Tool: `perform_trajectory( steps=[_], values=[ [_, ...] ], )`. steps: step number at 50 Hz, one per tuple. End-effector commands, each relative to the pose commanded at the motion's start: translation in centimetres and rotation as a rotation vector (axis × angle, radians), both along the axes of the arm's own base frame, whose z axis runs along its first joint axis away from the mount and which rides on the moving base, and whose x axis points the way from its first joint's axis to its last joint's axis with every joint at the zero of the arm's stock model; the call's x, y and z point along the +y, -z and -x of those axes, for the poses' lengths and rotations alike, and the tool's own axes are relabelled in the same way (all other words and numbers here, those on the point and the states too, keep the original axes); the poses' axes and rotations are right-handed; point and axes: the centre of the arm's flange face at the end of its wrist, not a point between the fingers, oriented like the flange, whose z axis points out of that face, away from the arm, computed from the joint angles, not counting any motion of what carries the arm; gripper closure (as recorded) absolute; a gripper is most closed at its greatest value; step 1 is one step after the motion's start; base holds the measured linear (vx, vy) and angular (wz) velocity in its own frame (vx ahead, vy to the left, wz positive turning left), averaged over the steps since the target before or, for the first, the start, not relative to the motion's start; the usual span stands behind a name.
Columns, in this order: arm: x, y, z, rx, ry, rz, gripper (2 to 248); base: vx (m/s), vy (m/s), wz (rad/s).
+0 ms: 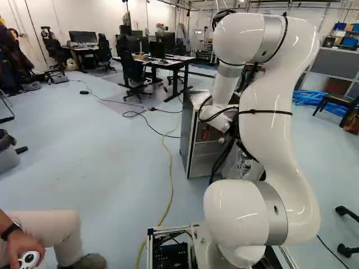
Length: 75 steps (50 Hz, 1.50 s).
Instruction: Grab a drink from the fridge
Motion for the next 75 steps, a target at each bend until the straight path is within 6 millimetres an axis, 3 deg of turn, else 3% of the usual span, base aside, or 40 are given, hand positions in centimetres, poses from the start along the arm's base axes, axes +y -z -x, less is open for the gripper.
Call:
perform_trajectory(
  steps=[48, 61, 75],
  values=[
    [-12.6, -1.5, -4.2, -0.152, 0.217, 0.047, 3, 0.000, 0.000, 0.000],
    [-13.1, -1.5, -4.3, -0.157, 0.223, 0.050, 3, 0.000, 0.000, 0.000],
    [-11.7, -1.6, -3.5, -0.112, 0.101, 0.071, 3, 0.000, 0.000, 0.000]
  ],
)
